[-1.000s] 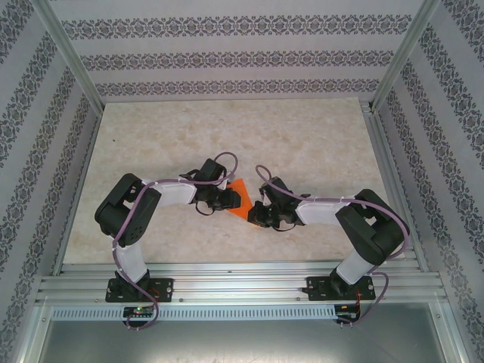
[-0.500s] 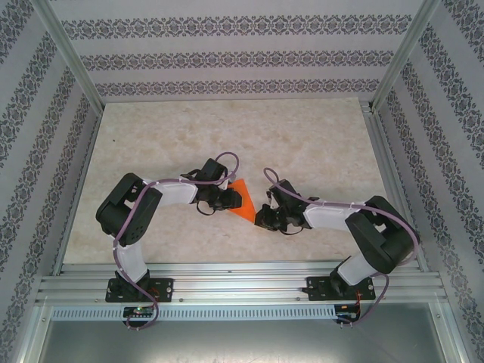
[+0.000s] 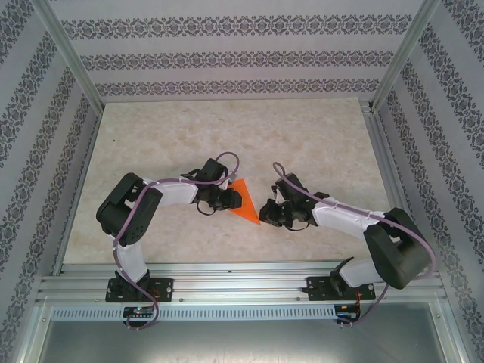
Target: Fold a paper plane with a square sheet of paper (fold left side to right side)
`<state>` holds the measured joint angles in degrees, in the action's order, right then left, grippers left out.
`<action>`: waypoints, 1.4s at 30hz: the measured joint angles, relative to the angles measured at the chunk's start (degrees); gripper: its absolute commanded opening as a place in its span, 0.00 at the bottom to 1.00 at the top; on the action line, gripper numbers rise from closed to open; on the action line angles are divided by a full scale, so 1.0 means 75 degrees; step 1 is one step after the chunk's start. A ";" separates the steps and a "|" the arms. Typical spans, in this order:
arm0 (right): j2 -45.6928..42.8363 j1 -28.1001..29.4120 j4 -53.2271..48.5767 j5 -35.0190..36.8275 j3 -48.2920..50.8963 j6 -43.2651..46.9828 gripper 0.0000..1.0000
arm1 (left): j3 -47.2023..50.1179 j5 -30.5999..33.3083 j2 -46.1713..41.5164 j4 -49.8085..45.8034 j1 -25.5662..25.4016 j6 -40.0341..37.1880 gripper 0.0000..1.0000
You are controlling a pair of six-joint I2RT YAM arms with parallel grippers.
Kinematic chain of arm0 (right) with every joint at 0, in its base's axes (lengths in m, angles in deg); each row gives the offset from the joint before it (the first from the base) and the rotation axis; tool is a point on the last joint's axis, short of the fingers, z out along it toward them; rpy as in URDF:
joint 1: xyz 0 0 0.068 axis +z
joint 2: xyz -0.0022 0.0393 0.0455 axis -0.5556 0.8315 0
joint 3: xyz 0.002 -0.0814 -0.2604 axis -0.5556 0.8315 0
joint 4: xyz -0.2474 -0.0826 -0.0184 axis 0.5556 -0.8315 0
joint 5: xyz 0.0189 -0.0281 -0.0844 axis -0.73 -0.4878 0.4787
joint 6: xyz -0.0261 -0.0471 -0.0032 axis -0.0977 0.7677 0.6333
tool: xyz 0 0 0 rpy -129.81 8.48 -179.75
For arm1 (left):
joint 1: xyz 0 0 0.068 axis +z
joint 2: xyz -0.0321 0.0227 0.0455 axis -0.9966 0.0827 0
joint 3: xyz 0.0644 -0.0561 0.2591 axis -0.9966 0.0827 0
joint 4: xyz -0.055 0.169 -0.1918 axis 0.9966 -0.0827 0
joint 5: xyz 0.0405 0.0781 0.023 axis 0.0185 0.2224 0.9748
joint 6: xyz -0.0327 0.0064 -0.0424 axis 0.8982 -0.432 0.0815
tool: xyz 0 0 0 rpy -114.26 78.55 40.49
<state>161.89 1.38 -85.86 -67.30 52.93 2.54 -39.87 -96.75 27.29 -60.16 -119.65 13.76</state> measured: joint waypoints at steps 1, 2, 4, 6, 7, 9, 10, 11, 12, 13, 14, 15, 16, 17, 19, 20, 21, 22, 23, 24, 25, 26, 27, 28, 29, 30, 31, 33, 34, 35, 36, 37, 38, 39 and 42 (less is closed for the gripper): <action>0.0146 0.0073 0.0073 -0.0026 -0.0090 -0.0020 0.12 | 0.0000 0.0003 0.0003 0.0000 -0.0003 0.0000 0.27; 0.0306 0.0137 0.0166 -0.0044 -0.0149 -0.0026 0.12 | 0.0000 0.0003 0.0003 -0.0003 -0.0003 0.0000 0.27; 0.0635 0.0219 0.0350 -0.0087 -0.0192 -0.0052 0.12 | 0.0000 0.0006 0.0003 -0.0003 -0.0003 0.0000 0.27; 0.0921 0.0254 0.0428 -0.0090 -0.0192 -0.0052 0.12 | -0.0006 0.0006 0.0000 -0.0006 -0.0006 0.0000 0.27; 0.1061 0.0254 0.0449 -0.0090 -0.0192 -0.0052 0.11 | -0.0015 0.0006 0.0003 -0.0020 -0.0006 0.0000 0.27; 0.1253 0.0248 0.0475 -0.0087 -0.0187 -0.0050 0.11 | -0.0015 0.0006 0.0003 -0.0020 -0.0009 0.0000 0.27; 0.1300 0.0245 0.0504 -0.0096 -0.0184 -0.0050 0.11 | -0.0017 0.0009 0.0003 -0.0023 -0.0012 0.0000 0.27; 0.1300 0.0227 0.0516 -0.0119 -0.0178 -0.0050 0.11 | -0.0026 0.0012 0.0003 -0.0038 -0.0012 -0.0003 0.27; 0.1300 0.0192 0.0548 -0.0128 -0.0157 -0.0052 0.11 | -0.0032 0.0015 0.0003 -0.0047 -0.0017 -0.0003 0.27; 0.1300 0.0154 0.0603 -0.0175 -0.0111 -0.0050 0.11 | -0.0041 0.0026 0.0000 -0.0058 -0.0017 -0.0003 0.27; 0.1300 0.0131 0.0667 -0.0233 -0.0073 -0.0055 0.11 | -0.0055 0.0029 0.0000 -0.0082 -0.0017 -0.0006 0.28; 0.1300 0.0090 0.0743 -0.0294 -0.0026 -0.0058 0.11 | -0.0070 0.0032 0.0000 -0.0108 -0.0020 -0.0012 0.28; 0.1300 0.0044 0.0807 -0.0367 0.0017 -0.0076 0.11 | -0.0087 0.0035 -0.0006 -0.0137 -0.0023 -0.0029 0.30; 0.1303 0.0006 0.0871 -0.0440 0.0052 -0.0093 0.11 | -0.0105 0.0032 -0.0009 -0.0166 -0.0029 -0.0044 0.32; 0.1320 -0.0044 0.0944 -0.0533 0.0090 -0.0140 0.11 | -0.0146 0.0044 -0.0050 -0.0230 -0.0038 -0.0108 0.37; 0.1341 -0.0058 0.0982 -0.0586 0.0099 -0.0169 0.11 | -0.0157 0.0067 -0.0082 -0.0271 -0.0052 -0.0157 0.39; 0.1367 -0.0064 0.1026 -0.0627 0.0099 -0.0172 0.11 | -0.0175 0.0119 -0.0125 -0.0350 -0.0076 -0.0210 0.41; 0.1387 -0.0087 0.1052 -0.0647 0.0099 -0.0172 0.11 | -0.0189 0.0189 -0.0175 -0.0452 -0.0087 -0.0248 0.43; 0.1419 -0.0108 0.1078 -0.0720 0.0099 -0.0178 0.11 | -0.0192 0.0300 -0.0262 -0.0609 -0.0087 -0.0300 0.45; 0.1440 -0.0146 0.1084 -0.0778 0.0099 -0.0178 0.11 | -0.0192 0.0417 -0.0364 -0.0772 -0.0079 -0.0347 0.46; 0.1448 -0.0157 0.1087 -0.0819 0.0099 -0.0181 0.11 | -0.0195 0.0504 -0.0466 -0.0906 -0.0070 -0.0382 0.48; 0.1472 -0.0157 0.1105 -0.0860 0.0099 -0.0184 0.11 | -0.0195 0.0618 -0.0641 -0.1072 -0.0067 -0.0420 0.48; 0.1478 -0.0157 0.1107 -0.0889 0.0099 -0.0184 0.11 | -0.0195 0.0699 -0.0836 -0.1209 -0.0067 -0.0440 0.48; 0.1480 -0.0157 0.1107 -0.0903 0.0099 -0.0189 0.11 | -0.0195 0.0749 -0.1026 -0.1309 -0.0067 -0.0455 0.48; 0.1486 -0.0157 0.1107 -0.0909 0.0096 -0.0189 0.11 | -0.0192 0.0787 -0.1285 -0.1376 -0.0067 -0.0460 0.47; 0.1486 -0.0157 0.1107 -0.0909 0.0096 -0.0187 0.11 | -0.0157 0.0787 -0.1536 -0.1373 -0.0067 -0.0452 0.45; 0.1486 -0.0157 0.1105 -0.0909 0.0096 -0.0184 0.11 | -0.0090 0.0775 -0.1769 -0.1332 -0.0070 -0.0452 0.43; 0.1483 -0.0160 0.1075 -0.0903 0.0082 -0.0166 0.11 | 0.0163 0.0705 -0.2212 -0.1154 -0.0087 -0.0358 0.38; 0.1486 -0.0178 0.1067 -0.0903 0.0079 -0.0166 0.11 | 0.0283 0.0638 -0.2314 -0.1061 -0.0119 -0.0309 0.37; 0.1486 -0.0198 0.1058 -0.0906 0.0076 -0.0166 0.11 | 0.0396 0.0589 -0.2334 -0.0930 -0.0166 -0.0242 0.35; 0.1486 -0.0204 0.1052 -0.0903 0.0073 -0.0166 0.11 | 0.0498 0.0548 -0.2279 -0.0813 -0.0242 -0.0169 0.33; 0.1486 -0.0204 0.1052 -0.0901 0.0073 -0.0166 0.11 | 0.0574 0.0513 -0.2171 -0.0731 -0.0347 -0.0108 0.33; 0.1486 -0.0204 0.1052 -0.0898 0.0073 -0.0166 0.11 | 0.0618 0.0481 -0.2025 -0.0664 -0.0469 -0.0041 0.32; 0.1486 -0.0204 0.1052 -0.0895 0.0073 -0.0166 0.11 | 0.0624 0.0466 -0.1827 -0.0612 -0.0621 0.0029 0.32; 0.1486 -0.0204 0.1052 -0.0892 0.0073 -0.0166 0.11 | 0.0621 0.0463 -0.1396 -0.0466 -0.0997 0.0184 0.30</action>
<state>173.04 -0.15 -77.97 -73.99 53.48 1.29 -35.22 -93.28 16.82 -63.65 -127.12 15.14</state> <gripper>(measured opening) 0.108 0.313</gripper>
